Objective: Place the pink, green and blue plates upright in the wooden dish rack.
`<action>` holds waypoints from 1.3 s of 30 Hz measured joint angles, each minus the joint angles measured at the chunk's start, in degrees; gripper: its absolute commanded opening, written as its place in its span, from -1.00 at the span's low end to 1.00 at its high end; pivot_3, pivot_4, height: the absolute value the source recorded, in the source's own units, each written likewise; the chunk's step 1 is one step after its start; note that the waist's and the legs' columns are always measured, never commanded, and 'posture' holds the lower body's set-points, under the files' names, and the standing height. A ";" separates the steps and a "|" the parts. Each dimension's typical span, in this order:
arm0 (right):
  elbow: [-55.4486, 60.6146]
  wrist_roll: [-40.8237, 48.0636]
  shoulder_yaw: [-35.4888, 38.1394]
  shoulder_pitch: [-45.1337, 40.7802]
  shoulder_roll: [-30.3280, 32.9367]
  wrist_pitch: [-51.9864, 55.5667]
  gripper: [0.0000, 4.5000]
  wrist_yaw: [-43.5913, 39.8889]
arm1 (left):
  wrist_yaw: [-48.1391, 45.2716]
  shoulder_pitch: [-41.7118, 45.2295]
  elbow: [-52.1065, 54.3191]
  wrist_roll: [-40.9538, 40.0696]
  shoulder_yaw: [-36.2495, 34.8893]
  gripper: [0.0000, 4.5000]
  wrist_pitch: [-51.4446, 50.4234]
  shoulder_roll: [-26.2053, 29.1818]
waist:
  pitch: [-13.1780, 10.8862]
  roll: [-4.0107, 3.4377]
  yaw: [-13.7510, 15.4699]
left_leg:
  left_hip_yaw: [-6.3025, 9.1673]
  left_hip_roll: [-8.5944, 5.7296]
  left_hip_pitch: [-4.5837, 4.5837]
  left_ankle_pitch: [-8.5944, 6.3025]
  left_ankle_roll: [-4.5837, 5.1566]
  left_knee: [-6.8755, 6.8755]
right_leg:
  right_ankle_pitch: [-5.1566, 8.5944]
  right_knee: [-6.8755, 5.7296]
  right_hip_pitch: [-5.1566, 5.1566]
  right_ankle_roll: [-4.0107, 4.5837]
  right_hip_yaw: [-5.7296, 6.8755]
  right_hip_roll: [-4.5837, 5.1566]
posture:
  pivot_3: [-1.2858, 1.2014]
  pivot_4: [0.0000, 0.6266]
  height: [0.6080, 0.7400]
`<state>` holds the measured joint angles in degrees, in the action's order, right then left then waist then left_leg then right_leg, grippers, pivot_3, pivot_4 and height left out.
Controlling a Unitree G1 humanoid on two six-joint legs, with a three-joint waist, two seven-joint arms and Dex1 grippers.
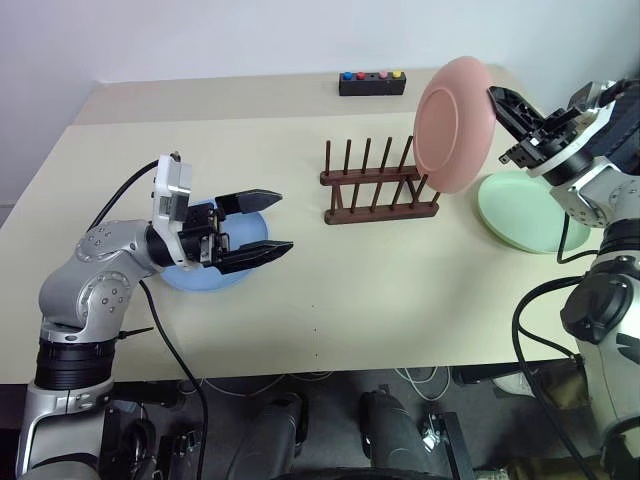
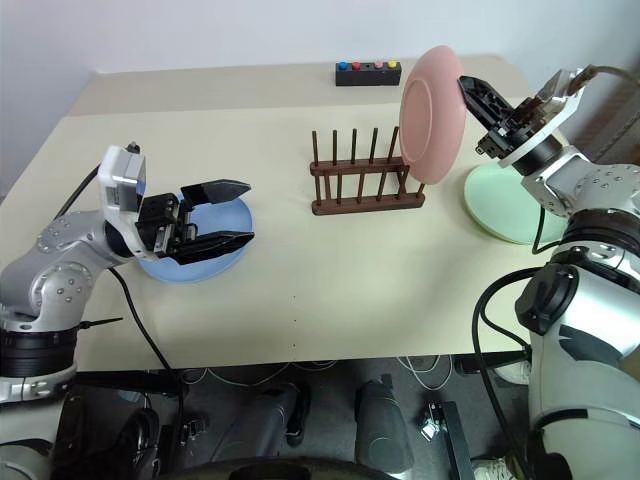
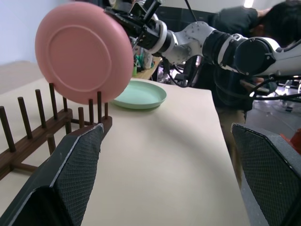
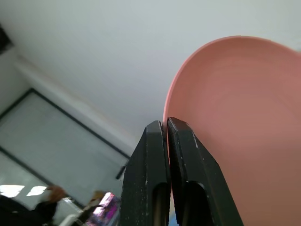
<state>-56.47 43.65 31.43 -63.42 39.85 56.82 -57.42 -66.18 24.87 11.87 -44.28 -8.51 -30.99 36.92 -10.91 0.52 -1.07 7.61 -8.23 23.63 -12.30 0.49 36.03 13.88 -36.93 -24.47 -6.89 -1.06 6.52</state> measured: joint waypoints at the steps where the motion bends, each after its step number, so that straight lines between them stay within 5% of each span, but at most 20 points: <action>1: -0.23 -0.88 -0.61 0.06 -0.19 -1.28 -0.96 0.37 | 0.00 0.00 0.00 0.01 0.00 1.00 0.01 0.13 | 0.00 0.00 0.01 | 0.00 0.00 0.00 0.00 0.00 0.00 | 0.00 0.00 0.00 0.00 0.00 0.00 | 0.03 -0.52 1.00; 4: -1.18 -2.54 -1.44 0.21 -0.93 -4.70 -0.96 0.44 | 0.06 0.00 0.05 0.02 0.01 1.00 0.02 0.15 | 0.00 0.00 0.04 | 0.00 0.00 0.00 0.00 0.00 0.00 | 0.00 0.00 0.00 0.00 0.00 0.00 | 0.03 -0.52 1.00; 7: -2.18 -2.97 -1.78 0.23 -0.92 -4.81 -0.56 -0.55 | 0.56 -0.04 0.11 -0.05 0.01 1.00 -0.11 0.20 | 0.00 0.00 0.08 | 0.00 0.00 0.00 0.00 0.00 0.00 | 0.00 0.00 0.00 0.00 0.00 0.00 | 0.03 -0.52 1.00; 14: -2.18 -4.26 -2.89 0.26 -0.87 -5.61 0.97 -2.25 | 2.71 -1.65 1.83 -0.20 -0.05 1.00 -0.18 0.08 | 0.00 0.00 0.03 | 0.00 0.00 0.00 0.00 0.00 0.00 | 0.00 0.00 0.00 0.00 0.00 -0.01 | 0.03 -0.52 1.00; 28: 8.48 -7.00 -0.76 5.23 0.06 -25.36 0.97 1.70 | 1.94 -1.18 1.28 -0.06 0.25 1.00 0.23 0.18 | 0.00 0.00 0.20 | 0.00 0.00 0.00 0.00 -0.01 0.01 | 0.00 0.01 0.01 0.00 0.00 -0.01 | 0.03 -0.52 1.00; 36: 29.57 -22.86 -18.83 27.67 10.76 -35.91 0.97 -6.16 | 1.37 -0.05 0.77 0.07 1.06 1.00 0.56 0.07 | 0.01 -0.01 0.23 | -0.02 -0.01 -0.01 0.00 -0.01 0.05 | 0.01 -0.05 0.00 -0.01 -0.01 0.00 | 0.03 -0.52 1.00; 39: 31.57 -25.90 -22.11 30.08 12.44 -36.29 0.97 -7.00 | 0.88 0.27 0.49 0.11 1.48 1.00 0.62 -0.28 | 0.04 -0.11 -0.24 | -0.16 0.01 -0.11 0.01 -0.01 0.03 | 0.00 -0.09 0.00 -0.01 -0.20 0.00 | 0.03 -0.52 1.00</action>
<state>-24.89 17.75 9.32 -33.33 52.29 20.53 -64.42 -65.30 25.14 12.36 -44.18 -7.03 -30.37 36.64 -10.87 0.41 -1.31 7.45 -8.22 23.53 -12.30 0.48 36.06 13.89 -37.02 -24.47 -6.90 -1.27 6.52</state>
